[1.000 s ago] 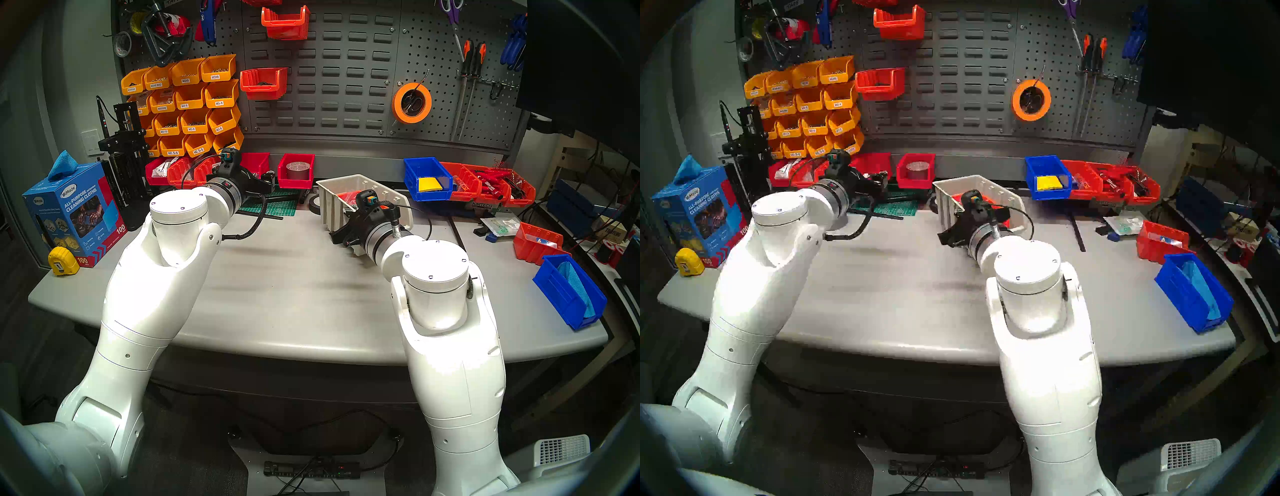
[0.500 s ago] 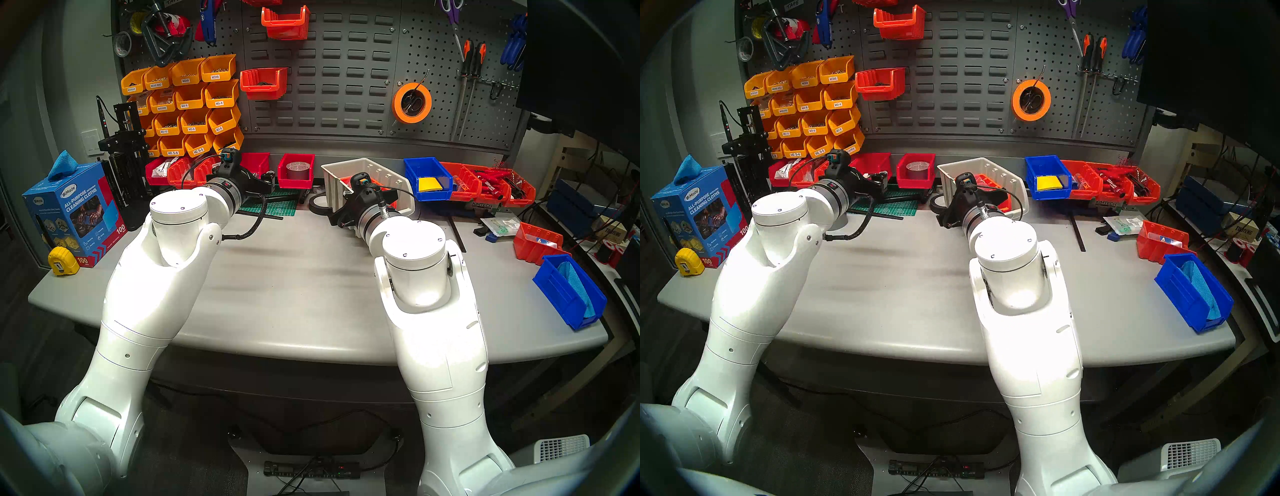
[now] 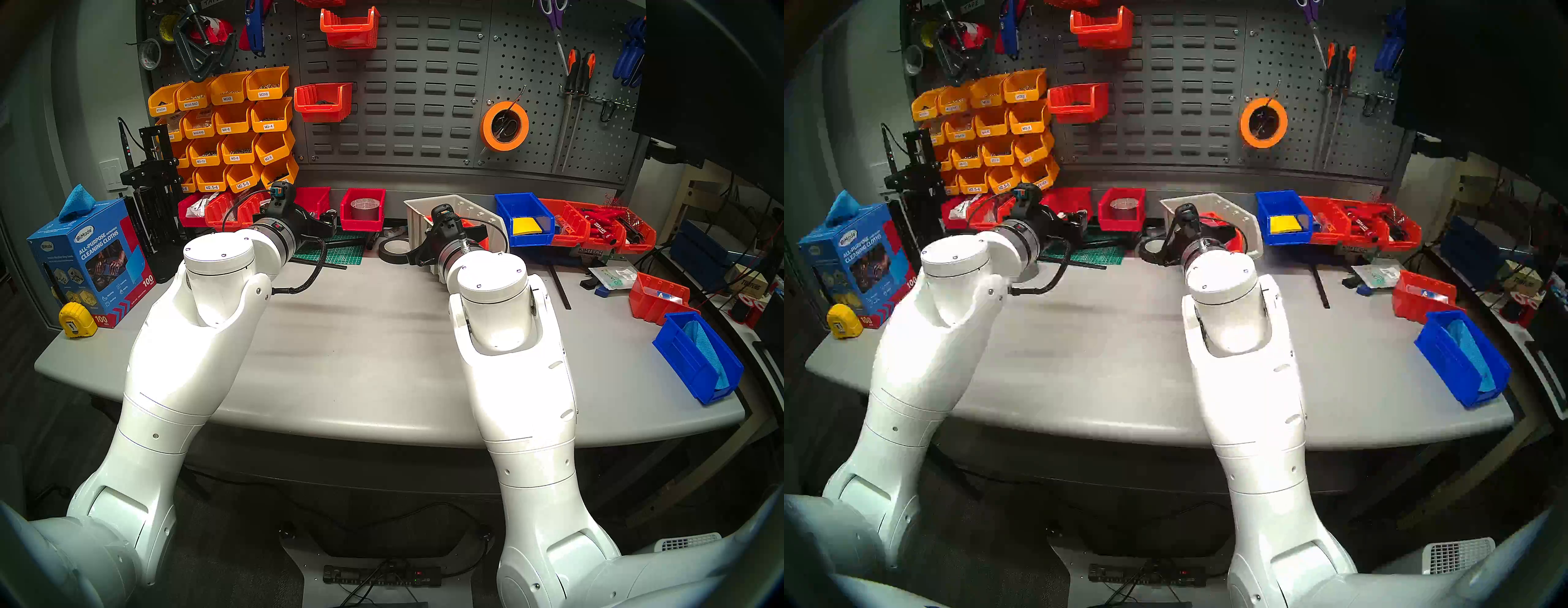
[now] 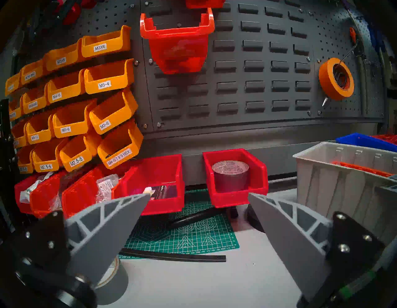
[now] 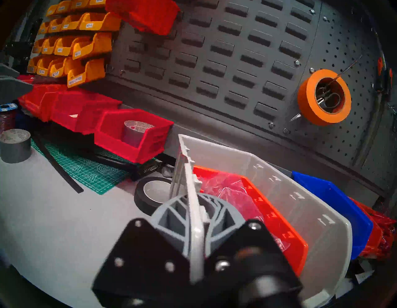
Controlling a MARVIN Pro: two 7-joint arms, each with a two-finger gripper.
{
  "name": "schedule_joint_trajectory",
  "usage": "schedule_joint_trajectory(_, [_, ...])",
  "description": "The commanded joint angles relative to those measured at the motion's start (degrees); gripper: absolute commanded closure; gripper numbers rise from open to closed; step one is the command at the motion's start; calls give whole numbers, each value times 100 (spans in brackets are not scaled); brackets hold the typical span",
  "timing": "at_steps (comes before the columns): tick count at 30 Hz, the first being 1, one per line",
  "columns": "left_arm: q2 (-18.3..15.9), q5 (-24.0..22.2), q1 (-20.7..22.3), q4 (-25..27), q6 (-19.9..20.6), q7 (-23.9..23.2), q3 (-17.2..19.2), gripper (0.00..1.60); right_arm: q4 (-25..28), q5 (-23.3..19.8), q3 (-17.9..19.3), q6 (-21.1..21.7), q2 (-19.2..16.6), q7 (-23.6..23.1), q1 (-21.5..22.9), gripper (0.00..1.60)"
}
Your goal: Hang all the unorganized tool boxes onto the wall
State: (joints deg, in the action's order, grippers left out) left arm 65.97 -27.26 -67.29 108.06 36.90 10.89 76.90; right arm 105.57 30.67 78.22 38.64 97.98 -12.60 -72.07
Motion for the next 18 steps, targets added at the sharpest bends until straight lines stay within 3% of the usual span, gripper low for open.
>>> schedule_joint_trajectory(1, [11,10,105,68,-42,-6,14,0,-51,154,154,-280,177,112,647,160])
schedule_joint_trajectory(18, [1,-3,110,68,-47,3,6,0,-900,226,426,-495,530,273,1349,160])
